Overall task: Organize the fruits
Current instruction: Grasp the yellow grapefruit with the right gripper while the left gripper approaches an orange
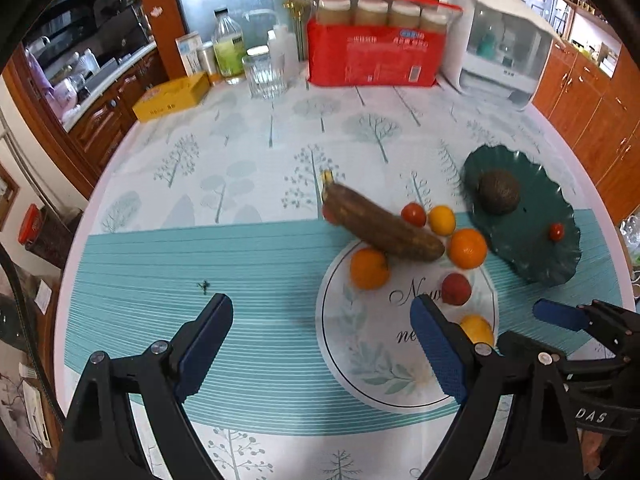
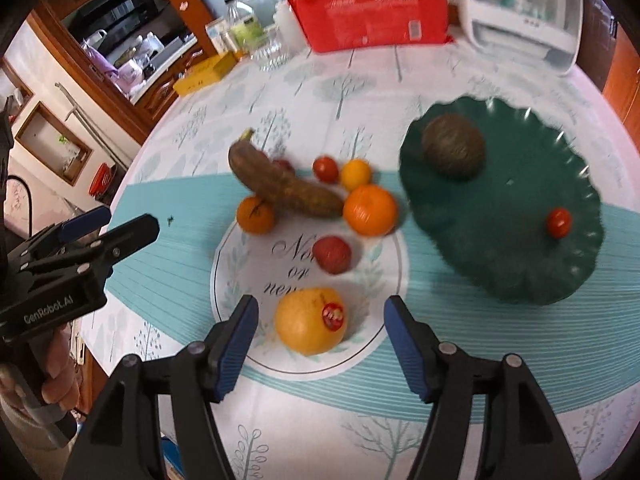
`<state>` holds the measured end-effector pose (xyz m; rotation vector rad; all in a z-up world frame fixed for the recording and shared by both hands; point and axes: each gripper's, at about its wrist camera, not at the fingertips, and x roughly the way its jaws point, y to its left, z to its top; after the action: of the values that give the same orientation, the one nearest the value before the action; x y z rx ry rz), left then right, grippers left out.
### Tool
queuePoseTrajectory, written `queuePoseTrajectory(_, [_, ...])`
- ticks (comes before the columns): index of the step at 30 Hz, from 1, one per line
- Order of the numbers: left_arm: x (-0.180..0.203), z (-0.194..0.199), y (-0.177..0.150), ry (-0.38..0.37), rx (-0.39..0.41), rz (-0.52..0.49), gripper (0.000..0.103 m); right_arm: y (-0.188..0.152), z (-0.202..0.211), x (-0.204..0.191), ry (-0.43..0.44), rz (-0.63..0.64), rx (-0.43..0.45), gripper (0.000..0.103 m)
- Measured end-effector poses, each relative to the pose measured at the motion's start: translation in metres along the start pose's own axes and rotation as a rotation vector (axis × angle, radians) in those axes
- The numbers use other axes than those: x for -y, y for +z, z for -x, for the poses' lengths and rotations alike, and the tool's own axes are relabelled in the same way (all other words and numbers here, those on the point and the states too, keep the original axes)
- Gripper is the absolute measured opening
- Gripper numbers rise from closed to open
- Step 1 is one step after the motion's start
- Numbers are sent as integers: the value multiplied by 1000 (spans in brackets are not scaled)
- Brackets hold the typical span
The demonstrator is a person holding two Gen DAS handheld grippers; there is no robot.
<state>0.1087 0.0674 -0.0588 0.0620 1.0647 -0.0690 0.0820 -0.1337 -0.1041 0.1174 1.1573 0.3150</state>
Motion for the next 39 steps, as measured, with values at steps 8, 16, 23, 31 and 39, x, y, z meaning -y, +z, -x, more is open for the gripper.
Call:
queuePoseTrajectory(8, [-2, -35, -4, -32, -75, 2, 90, -8, -30, -2, -15, 21, -72, 66])
queuePoseTrajectory(16, [-2, -59, -5, -48, -114, -3, 90, -9, -50, -4, -6, 21, -109, 67])
queuePoseTrajectory(23, [-1, -80, 2, -81, -144, 9, 90, -10, -63, -5, -26, 34, -119, 66])
queuePoseTrajectory(31, [7, -104, 9, -95, -163, 2, 89, -9, -60, -4, -41, 52, -88, 54])
queuePoseTrajectory(39, [20, -115, 14, -66, -135, -23, 81, -8, -58, 0, -45, 37, -81, 54])
